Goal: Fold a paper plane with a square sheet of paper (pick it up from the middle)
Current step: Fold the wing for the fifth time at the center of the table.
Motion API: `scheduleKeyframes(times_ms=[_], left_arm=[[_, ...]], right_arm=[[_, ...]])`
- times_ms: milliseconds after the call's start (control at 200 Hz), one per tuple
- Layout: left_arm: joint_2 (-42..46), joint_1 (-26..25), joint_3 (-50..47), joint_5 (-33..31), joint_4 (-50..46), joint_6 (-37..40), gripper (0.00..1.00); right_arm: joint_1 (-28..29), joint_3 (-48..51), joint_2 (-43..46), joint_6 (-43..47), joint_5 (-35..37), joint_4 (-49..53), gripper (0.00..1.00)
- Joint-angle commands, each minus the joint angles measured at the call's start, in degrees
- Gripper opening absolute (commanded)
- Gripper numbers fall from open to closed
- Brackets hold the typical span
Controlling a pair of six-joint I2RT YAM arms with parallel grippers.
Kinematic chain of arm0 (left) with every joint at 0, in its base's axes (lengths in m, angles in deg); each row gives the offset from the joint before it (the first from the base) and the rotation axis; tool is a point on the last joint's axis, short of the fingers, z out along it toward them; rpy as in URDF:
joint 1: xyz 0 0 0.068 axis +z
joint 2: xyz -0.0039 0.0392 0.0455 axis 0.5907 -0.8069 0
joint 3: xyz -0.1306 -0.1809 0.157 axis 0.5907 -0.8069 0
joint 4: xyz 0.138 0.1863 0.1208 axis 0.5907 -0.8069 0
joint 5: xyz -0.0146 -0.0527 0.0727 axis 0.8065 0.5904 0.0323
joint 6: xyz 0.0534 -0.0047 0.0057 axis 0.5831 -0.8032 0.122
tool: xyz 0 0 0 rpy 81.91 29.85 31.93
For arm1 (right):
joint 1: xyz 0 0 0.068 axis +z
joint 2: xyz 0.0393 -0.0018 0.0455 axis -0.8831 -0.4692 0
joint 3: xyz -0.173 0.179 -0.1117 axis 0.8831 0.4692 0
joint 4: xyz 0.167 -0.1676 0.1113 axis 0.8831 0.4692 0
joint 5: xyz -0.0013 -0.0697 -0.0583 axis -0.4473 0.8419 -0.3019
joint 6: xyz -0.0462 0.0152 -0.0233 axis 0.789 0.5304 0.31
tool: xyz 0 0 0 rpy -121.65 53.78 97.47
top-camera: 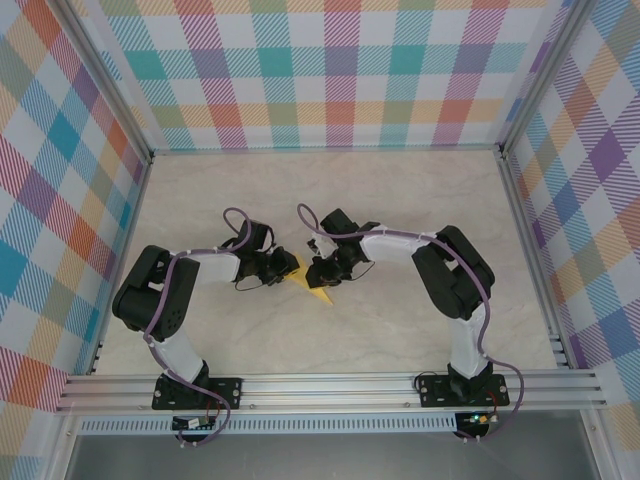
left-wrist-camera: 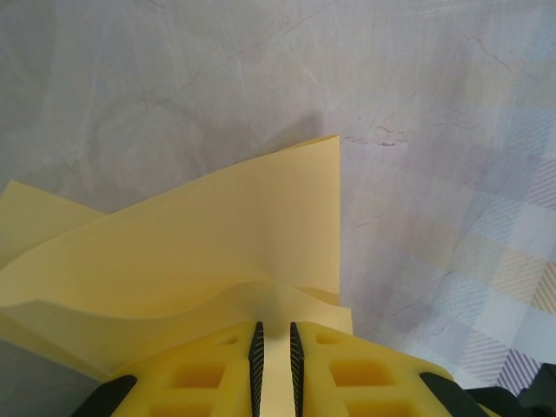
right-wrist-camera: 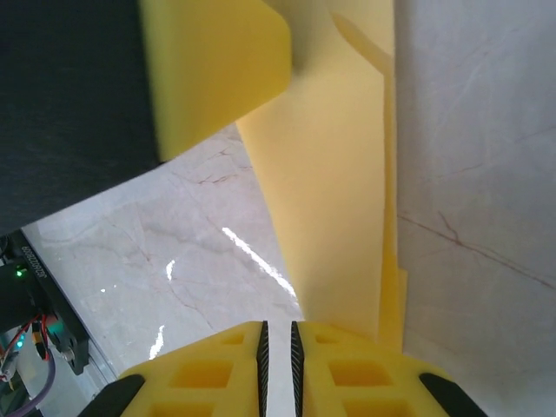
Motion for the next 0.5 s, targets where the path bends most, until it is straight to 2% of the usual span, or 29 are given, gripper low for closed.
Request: scheduleKeyframes(times_ms=[0,495], left_arm=[[-1.0,-0.6,0.7,-1.6,-2.2,1.5,0.20],[-1.0,-0.6,0.6,-2.1,-2.7,1.5,0.19]], right_arm=[[0.8,-1.6,0.7,1.5,0.1,2.4,0.16],[0.9,1.2,-1.6,3.8,0.4,5.3,0.15]])
